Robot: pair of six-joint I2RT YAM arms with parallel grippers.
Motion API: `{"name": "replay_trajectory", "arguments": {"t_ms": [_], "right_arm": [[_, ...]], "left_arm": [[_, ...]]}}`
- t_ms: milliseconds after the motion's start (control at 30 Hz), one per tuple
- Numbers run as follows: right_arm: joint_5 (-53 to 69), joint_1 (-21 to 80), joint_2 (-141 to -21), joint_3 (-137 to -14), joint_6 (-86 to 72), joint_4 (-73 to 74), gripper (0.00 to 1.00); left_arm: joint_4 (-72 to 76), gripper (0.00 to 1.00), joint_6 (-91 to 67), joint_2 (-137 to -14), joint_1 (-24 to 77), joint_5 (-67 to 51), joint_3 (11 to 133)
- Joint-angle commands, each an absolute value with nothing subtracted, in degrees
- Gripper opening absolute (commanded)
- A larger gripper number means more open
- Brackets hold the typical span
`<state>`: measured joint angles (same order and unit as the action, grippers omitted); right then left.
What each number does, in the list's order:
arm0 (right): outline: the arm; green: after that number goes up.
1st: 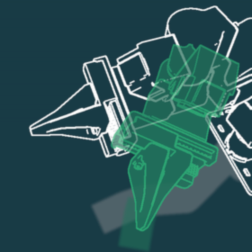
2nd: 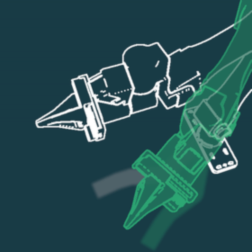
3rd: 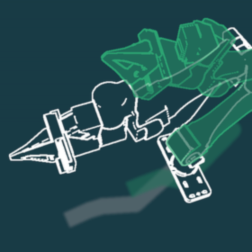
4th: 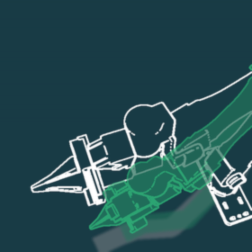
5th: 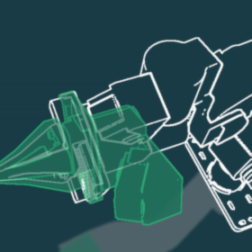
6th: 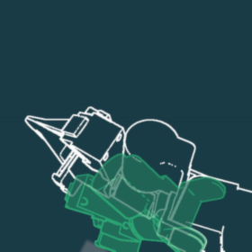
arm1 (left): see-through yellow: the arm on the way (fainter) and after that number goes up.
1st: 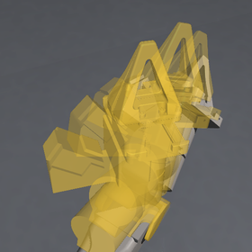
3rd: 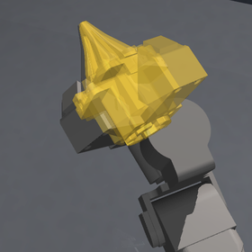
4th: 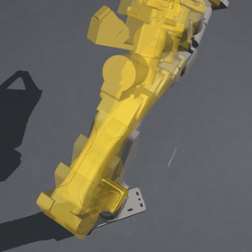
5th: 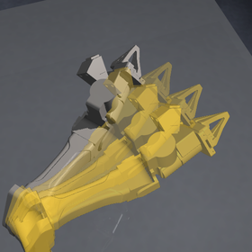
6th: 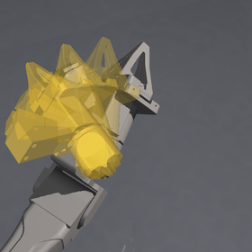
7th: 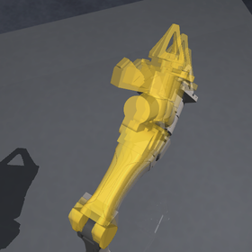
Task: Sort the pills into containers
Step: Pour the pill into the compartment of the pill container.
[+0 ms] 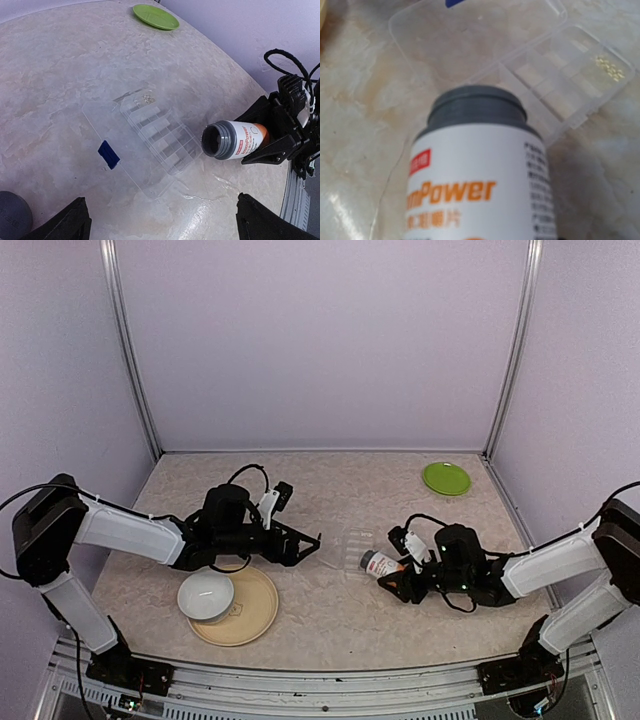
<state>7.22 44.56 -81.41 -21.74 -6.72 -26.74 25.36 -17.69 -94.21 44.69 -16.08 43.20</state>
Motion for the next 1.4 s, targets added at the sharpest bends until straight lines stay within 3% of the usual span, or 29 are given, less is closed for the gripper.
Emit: {"name": "replay_trajectory", "arguments": {"t_ms": [0, 1367], "right_arm": [[6.3, 43.9, -82.1, -23.8, -7.0, -26.9, 0.13], [6.3, 43.7, -81.1, -27.8, -6.6, -16.5, 0.13]], "left_arm": [[27.3, 0.99, -17.7, -93.5, 44.4, -16.3, 42.7], [28.0, 0.99, -18.6, -95.1, 44.3, -17.6, 43.1]]}}
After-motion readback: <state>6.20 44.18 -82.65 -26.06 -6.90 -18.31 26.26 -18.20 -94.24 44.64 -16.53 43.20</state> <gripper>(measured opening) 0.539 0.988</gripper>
